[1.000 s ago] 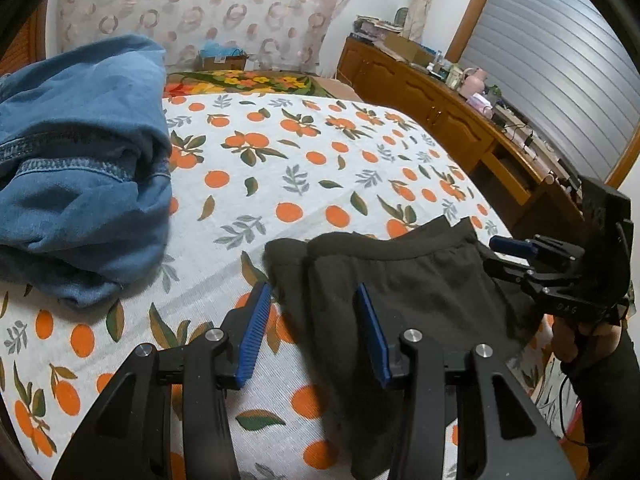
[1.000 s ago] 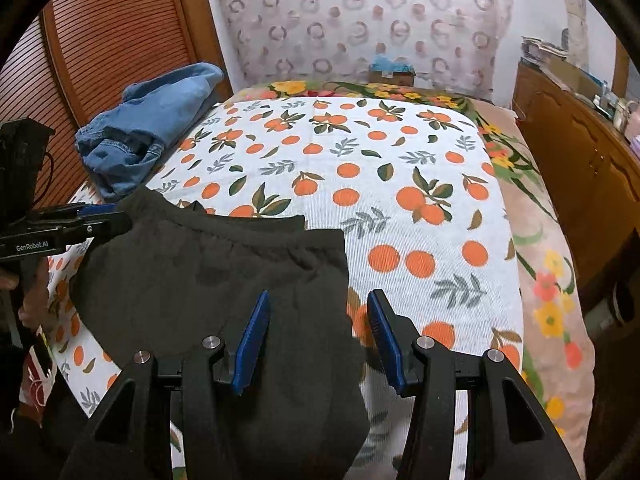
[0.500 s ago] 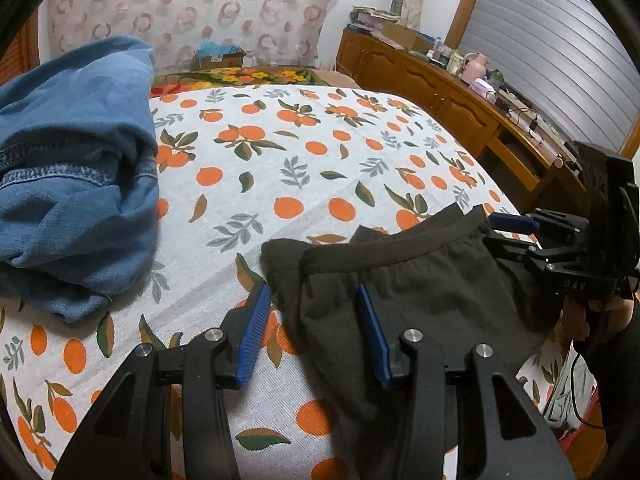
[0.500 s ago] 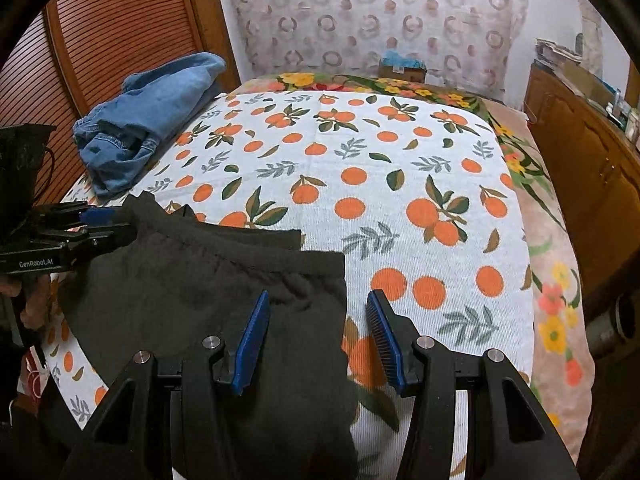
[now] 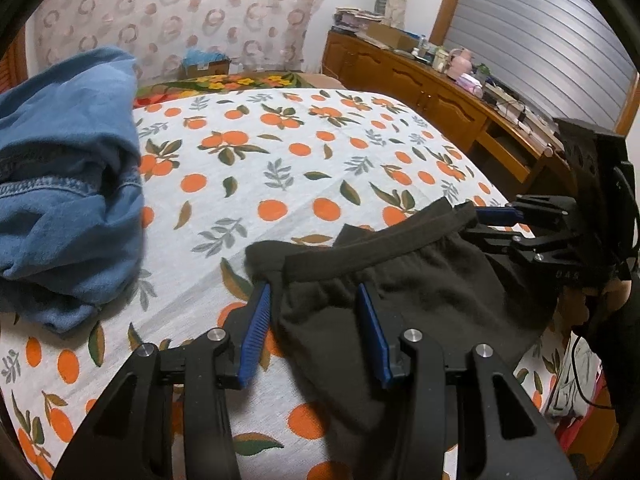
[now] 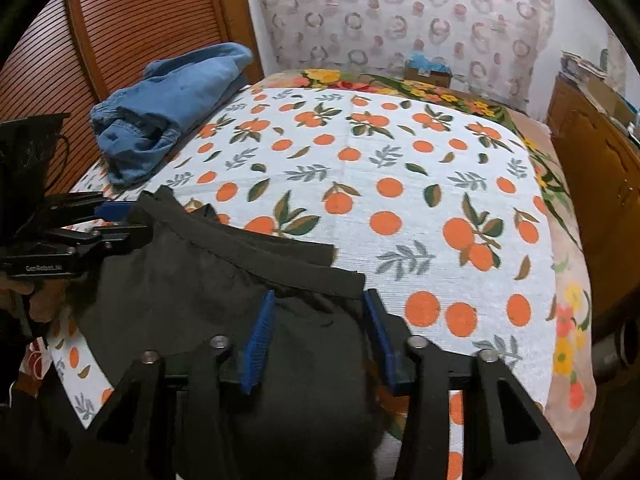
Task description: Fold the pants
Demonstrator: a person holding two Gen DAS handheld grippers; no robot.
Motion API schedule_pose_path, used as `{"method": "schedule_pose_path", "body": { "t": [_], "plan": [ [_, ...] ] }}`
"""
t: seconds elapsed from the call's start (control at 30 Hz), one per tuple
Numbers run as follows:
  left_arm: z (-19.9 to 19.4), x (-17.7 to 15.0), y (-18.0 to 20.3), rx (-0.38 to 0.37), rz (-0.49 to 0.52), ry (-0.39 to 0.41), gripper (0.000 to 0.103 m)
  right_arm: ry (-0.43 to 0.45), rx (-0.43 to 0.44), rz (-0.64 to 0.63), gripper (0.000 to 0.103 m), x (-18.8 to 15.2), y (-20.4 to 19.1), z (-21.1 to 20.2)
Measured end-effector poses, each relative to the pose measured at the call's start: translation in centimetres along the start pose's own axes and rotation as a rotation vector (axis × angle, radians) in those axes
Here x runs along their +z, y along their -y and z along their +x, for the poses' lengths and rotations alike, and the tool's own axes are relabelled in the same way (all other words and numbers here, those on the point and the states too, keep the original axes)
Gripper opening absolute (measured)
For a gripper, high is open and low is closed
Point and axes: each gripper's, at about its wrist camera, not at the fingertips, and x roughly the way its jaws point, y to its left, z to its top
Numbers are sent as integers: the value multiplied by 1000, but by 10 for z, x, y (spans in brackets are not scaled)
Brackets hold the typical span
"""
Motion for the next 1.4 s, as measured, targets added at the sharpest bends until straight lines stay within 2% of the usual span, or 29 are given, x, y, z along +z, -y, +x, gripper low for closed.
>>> {"method": "schedule_pose_path", "body": {
  "t": [0.13, 0.2, 0.33, 0.4, 0.73, 0.8, 0.9, 1.17, 1.3, 1.4],
  "plan": [
    [2, 3, 3, -8, 9, -12, 38, 8, 27, -1, 29, -2, 1, -1],
    [2, 3, 3, -14, 11, -16, 34, 12, 38, -14, 20, -3, -2, -1],
    [1, -1, 8, -31, 37, -13, 21, 18, 50, -21, 14, -5, -5, -2],
    [-5, -4, 12, -14, 51, 7, 16, 31, 47, -22, 11, -7, -4, -4],
    [-49, -27, 23, -30, 69, 99, 13, 150, 61, -13, 7, -27, -20, -49],
    [-55, -21, 22, -21, 74, 123, 12, 165, 37, -30, 7, -24, -25, -55],
    [-62, 5, 20, -8, 78, 174, 12, 192, -13, -46, 7, -10, -24, -62],
    [-57, 82, 13, 99, 144, 300, 12, 311, -137, -20, 7, 59, -6, -54],
    [-67, 91, 10, 129, 167, 368, 12, 395, -167, 3, 7, 73, -8, -58],
    [-65, 71, 13, 145, 194, 339, 12, 352, -146, 1, 7, 59, -17, -52]
  ]
}}
